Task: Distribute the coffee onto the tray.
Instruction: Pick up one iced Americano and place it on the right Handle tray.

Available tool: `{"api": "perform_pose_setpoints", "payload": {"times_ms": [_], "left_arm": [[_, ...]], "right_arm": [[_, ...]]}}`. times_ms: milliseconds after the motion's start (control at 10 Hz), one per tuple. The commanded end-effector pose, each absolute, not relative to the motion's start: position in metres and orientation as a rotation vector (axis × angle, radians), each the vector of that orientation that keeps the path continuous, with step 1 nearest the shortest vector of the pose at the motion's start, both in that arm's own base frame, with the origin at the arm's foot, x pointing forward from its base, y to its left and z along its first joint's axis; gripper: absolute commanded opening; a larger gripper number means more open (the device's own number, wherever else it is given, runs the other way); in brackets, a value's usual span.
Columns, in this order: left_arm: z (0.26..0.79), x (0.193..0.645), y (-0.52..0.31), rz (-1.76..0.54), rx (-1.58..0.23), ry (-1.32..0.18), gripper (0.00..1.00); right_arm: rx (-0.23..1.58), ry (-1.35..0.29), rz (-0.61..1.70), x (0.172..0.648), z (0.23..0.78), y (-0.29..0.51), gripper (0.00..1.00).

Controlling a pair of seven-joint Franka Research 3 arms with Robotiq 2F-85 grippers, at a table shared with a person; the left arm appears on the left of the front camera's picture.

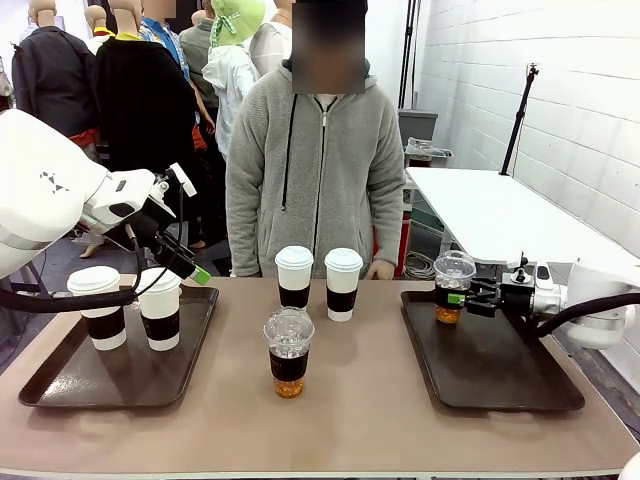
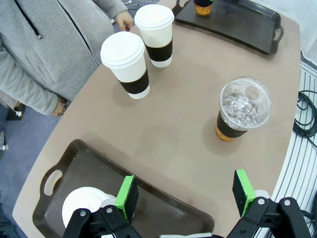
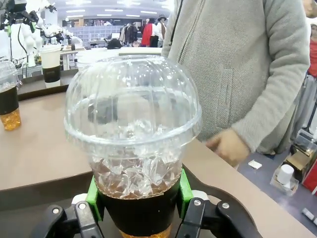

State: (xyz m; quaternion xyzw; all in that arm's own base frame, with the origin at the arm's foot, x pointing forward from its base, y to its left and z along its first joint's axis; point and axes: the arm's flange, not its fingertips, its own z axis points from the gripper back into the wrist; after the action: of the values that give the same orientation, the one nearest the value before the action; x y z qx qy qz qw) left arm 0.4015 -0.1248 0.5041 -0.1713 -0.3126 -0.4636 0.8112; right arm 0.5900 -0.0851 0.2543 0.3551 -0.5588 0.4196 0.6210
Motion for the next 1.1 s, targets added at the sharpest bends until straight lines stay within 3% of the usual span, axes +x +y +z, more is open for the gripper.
{"api": "perform_pose_setpoints", "payload": {"times_ms": [0, 600, 700, 800, 1000], "left_arm": [[0.501, 0.404, -0.122, -1.01, -0.387, -0.686, 1.0], [0.501, 0.404, -0.122, -1.01, -0.387, -0.686, 1.0], [0.501, 0.404, -0.122, -1.01, -0.387, -0.686, 1.0], [0.501, 0.404, -0.122, -1.01, -0.387, -0.686, 1.0], [0.501, 0.404, -0.122, -1.01, -0.387, -0.686, 1.0]], "right_arm": [[0.828, -1.318, 0.956, 0.602, 0.249, -0.086, 0.67], [0.852, -1.266, 0.887, 0.602, 0.243, -0.087, 0.7], [0.861, -1.261, 0.876, 0.601, 0.244, -0.087, 0.9], [0.867, -1.253, 0.866, 0.599, 0.244, -0.088, 1.0], [0.868, -1.243, 0.842, 0.594, 0.244, -0.091, 1.0]]}}
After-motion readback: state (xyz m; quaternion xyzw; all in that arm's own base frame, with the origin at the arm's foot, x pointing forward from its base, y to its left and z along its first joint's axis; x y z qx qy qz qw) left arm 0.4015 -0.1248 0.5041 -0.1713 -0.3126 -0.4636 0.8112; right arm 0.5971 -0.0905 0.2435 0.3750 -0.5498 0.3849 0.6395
